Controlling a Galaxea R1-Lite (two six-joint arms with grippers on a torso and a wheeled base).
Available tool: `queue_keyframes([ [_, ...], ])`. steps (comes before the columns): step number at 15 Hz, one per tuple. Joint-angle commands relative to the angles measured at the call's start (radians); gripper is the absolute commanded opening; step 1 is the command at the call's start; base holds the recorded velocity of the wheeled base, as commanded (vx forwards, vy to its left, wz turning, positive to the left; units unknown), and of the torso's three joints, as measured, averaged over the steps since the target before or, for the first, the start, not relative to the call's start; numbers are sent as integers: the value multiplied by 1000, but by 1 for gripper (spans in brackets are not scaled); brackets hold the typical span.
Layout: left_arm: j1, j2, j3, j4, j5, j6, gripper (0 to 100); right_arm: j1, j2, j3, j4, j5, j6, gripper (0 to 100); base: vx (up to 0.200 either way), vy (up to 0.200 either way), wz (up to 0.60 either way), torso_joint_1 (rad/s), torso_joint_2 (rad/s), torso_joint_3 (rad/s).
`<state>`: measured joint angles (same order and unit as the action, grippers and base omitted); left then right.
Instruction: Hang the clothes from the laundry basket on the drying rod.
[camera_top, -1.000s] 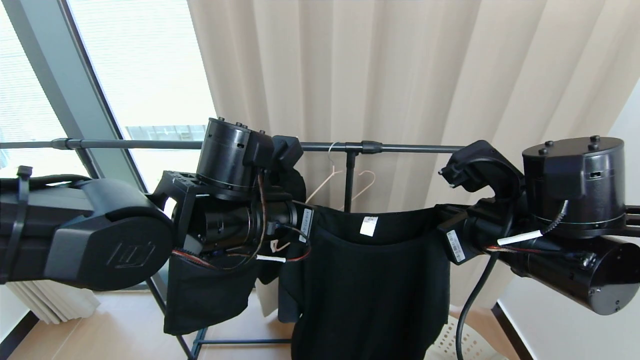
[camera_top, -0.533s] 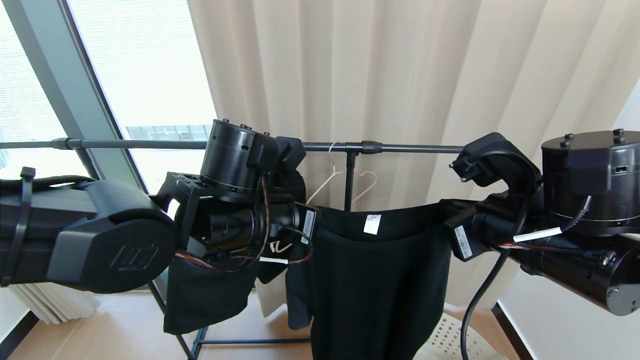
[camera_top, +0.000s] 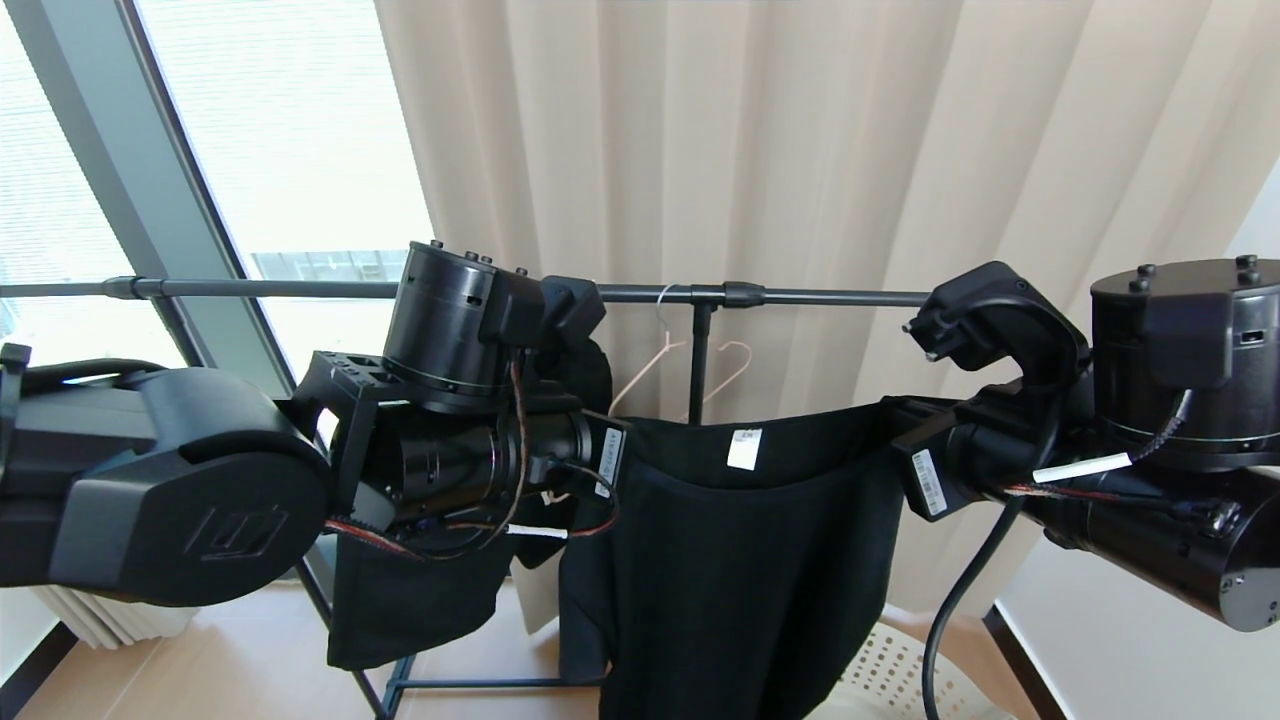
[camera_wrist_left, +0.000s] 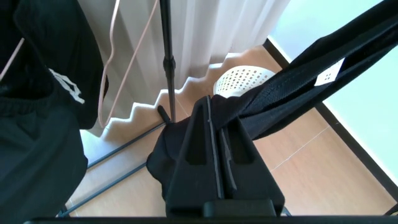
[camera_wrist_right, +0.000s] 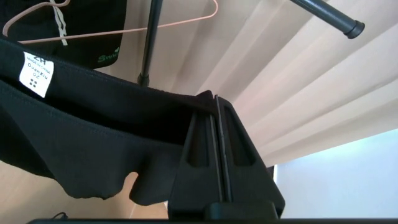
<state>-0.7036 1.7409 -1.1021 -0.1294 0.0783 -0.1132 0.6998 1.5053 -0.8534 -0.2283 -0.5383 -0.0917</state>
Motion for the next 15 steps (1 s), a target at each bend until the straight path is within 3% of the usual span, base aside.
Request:
queue_keyframes([
  [1,1,-3,2,-1,0,0,0,-2,0,-1,0,0,-2,0,0,0,0,0,0,0],
  [15,0,-24,41,-3,-6,-2,0,-31,12,-13,-2,4,-2,0,0,0,0,0,0,0],
])
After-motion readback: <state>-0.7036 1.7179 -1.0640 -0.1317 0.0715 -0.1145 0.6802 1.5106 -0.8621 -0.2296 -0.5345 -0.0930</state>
